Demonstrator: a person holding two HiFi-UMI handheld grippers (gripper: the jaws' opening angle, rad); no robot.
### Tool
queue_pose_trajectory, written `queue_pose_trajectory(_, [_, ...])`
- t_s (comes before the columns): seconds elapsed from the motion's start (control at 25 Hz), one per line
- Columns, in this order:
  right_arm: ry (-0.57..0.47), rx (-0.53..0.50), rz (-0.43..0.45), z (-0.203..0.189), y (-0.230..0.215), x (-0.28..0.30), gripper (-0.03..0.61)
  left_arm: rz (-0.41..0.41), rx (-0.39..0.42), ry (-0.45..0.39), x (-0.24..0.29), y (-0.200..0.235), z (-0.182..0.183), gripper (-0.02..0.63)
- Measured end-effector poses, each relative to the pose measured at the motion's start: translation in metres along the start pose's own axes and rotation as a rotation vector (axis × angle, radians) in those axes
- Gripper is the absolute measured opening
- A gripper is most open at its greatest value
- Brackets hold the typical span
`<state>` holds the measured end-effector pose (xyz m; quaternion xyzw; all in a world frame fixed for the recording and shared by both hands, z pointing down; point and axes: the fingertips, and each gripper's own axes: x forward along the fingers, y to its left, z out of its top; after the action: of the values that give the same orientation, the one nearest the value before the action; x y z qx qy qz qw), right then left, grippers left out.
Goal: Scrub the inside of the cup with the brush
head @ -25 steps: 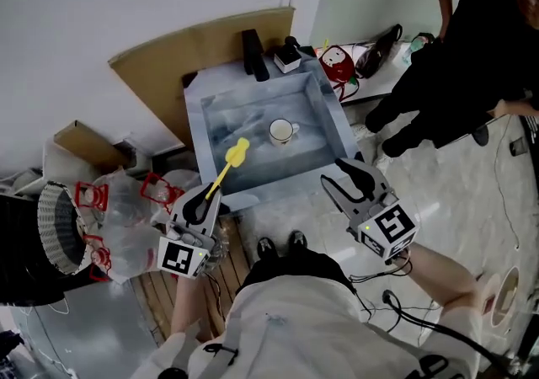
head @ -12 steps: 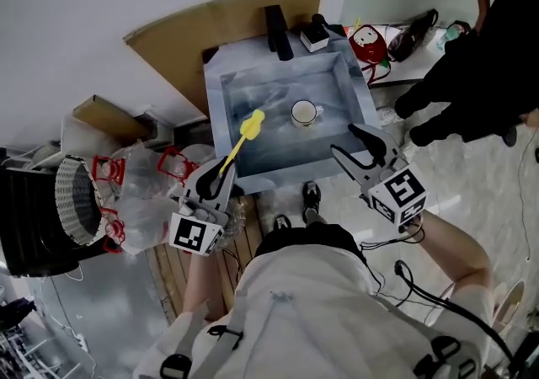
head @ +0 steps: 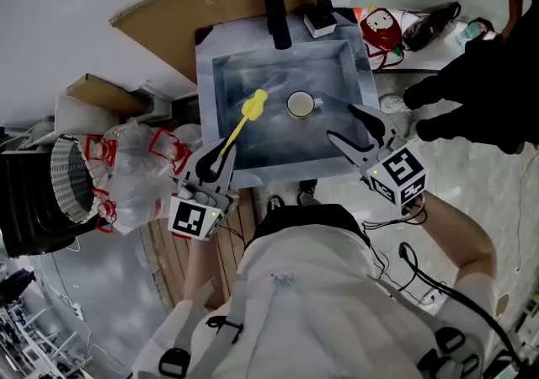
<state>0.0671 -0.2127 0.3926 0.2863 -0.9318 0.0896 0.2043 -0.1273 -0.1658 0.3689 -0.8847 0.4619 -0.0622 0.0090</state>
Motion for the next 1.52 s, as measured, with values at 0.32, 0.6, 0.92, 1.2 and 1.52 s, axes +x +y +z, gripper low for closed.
queue_pose_trajectory(0.32, [0.058,-0.033,0.07,-0.015,-0.026,0.02,0.288,0.028,-0.026,0.04,0.032,0.004,-0.013,0.038])
queue_pose_trajectory(0.6, [0.13,-0.151,0.182,-0.033,-0.039,0.039,0.302,0.039,-0.034,0.086,0.056,0.006,-0.021,0.038])
queue_pose_trajectory(0.92, [0.315,-0.389,0.315,-0.086,-0.044,0.085,0.302,0.018,-0.008,0.189,0.065,-0.002,-0.044,0.038])
queue_pose_trajectory(1.2, [0.465,-0.565,0.403,-0.121,-0.051,0.122,0.305,-0.017,-0.05,0.214,0.069,0.004,-0.055,0.038])
queue_pose_trajectory(1.52, [0.624,-0.646,0.484,-0.161,-0.058,0.152,0.305,-0.047,-0.05,0.225,0.074,0.017,-0.067,0.038])
